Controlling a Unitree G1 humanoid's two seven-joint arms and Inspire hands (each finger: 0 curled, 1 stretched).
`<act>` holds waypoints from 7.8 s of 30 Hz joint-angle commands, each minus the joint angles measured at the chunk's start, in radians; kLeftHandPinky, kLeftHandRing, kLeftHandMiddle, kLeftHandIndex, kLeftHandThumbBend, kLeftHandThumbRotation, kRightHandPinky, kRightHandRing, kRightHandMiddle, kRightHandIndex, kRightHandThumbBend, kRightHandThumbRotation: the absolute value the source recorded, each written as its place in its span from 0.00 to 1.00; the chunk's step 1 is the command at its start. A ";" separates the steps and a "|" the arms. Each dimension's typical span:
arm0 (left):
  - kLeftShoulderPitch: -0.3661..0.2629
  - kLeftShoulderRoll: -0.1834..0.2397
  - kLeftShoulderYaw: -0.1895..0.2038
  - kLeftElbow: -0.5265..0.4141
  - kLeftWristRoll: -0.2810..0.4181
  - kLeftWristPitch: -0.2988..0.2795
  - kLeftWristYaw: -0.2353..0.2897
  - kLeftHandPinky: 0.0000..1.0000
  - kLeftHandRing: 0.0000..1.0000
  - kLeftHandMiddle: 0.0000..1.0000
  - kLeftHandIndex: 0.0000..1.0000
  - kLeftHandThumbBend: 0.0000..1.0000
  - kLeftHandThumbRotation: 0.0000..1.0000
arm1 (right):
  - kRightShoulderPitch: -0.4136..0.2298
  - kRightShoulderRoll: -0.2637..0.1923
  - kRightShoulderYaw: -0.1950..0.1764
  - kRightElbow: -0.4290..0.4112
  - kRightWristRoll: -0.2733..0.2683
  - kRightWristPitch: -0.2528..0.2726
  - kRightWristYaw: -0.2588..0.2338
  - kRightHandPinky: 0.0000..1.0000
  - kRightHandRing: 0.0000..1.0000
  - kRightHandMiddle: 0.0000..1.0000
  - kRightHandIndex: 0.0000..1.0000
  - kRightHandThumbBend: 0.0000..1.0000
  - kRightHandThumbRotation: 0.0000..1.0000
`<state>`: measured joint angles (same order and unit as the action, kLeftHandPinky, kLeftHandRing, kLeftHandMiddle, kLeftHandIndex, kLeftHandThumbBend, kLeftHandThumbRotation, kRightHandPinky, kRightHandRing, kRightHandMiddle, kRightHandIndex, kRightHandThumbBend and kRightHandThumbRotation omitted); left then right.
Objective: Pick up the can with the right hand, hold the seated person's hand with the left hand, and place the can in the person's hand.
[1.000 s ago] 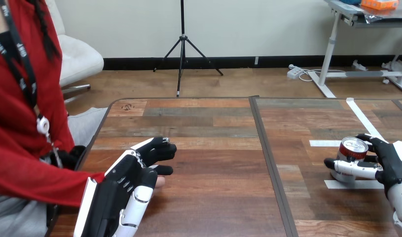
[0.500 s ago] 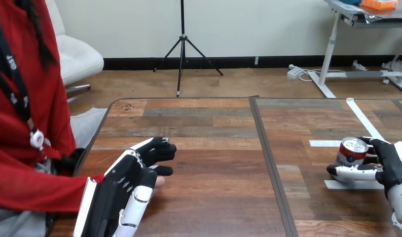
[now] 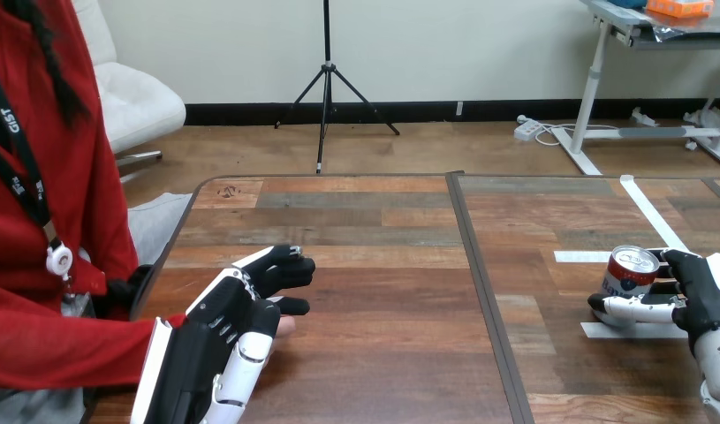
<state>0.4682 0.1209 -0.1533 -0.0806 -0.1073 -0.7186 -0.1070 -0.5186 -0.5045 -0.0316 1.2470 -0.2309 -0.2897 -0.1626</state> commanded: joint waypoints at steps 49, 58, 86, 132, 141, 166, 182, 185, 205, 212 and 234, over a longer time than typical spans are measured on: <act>-0.043 -0.032 0.009 -0.017 -0.017 -0.009 -0.008 0.63 0.73 0.72 0.72 0.51 0.77 | -0.115 0.034 0.003 0.018 -0.002 -0.011 -0.053 0.50 0.57 0.60 0.58 0.74 0.00; -0.042 -0.031 0.014 -0.017 -0.004 -0.010 -0.004 0.61 0.72 0.71 0.72 0.51 0.77 | -0.115 0.036 0.003 0.017 -0.003 -0.016 -0.057 0.49 0.56 0.59 0.56 0.74 0.00; -0.042 -0.033 0.013 -0.019 -0.005 -0.009 -0.001 0.61 0.72 0.71 0.72 0.52 0.77 | -0.113 0.044 0.004 0.015 -0.006 -0.031 -0.087 0.46 0.51 0.52 0.49 0.74 0.00; -0.033 -0.033 0.008 -0.018 -0.004 -0.016 -0.005 0.63 0.73 0.71 0.72 0.51 0.77 | -0.105 0.036 0.036 -0.017 -0.034 -0.104 -0.101 0.37 0.42 0.46 0.49 0.69 0.00; -0.038 -0.034 0.010 -0.011 0.004 -0.021 -0.003 0.63 0.73 0.71 0.72 0.50 0.79 | -0.109 0.037 0.036 -0.019 -0.034 -0.106 -0.092 0.38 0.43 0.47 0.49 0.68 0.00; -0.038 -0.037 0.017 -0.019 0.015 -0.014 0.010 0.62 0.72 0.70 0.71 0.48 0.78 | -0.106 0.029 0.055 -0.063 -0.055 -0.191 -0.063 0.34 0.38 0.43 0.47 0.72 0.00; -0.048 -0.029 0.027 -0.017 0.000 -0.014 0.003 0.59 0.72 0.70 0.70 0.48 0.76 | -0.101 0.003 0.082 -0.115 -0.077 -0.254 -0.014 0.28 0.33 0.39 0.47 0.74 0.00; -0.050 -0.026 0.032 -0.019 -0.003 -0.010 0.003 0.59 0.72 0.70 0.70 0.48 0.76 | -0.098 0.001 0.079 -0.135 -0.075 -0.259 0.001 0.27 0.32 0.39 0.47 0.74 0.00; -0.099 0.007 0.126 -0.040 0.040 0.011 0.024 0.55 0.69 0.68 0.67 0.49 0.70 | -0.063 -0.013 0.058 -0.302 -0.064 -0.253 0.074 0.34 0.37 0.43 0.46 0.75 0.00; -0.111 0.023 0.186 -0.068 0.123 0.038 0.057 0.55 0.69 0.68 0.67 0.56 0.66 | -0.042 -0.020 0.052 -0.375 -0.057 -0.243 0.105 0.32 0.36 0.42 0.46 0.76 0.00; -0.132 0.131 0.353 -0.209 0.409 0.144 0.082 0.72 0.81 0.82 0.79 0.86 0.61 | -0.006 -0.021 0.047 -0.477 -0.053 -0.223 0.143 0.36 0.39 0.43 0.45 0.76 0.00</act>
<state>0.3900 0.2169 0.1534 -0.1858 0.2214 -0.6081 -0.0421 -0.5064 -0.5081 0.0389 0.8290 -0.3093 -0.5162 -0.0209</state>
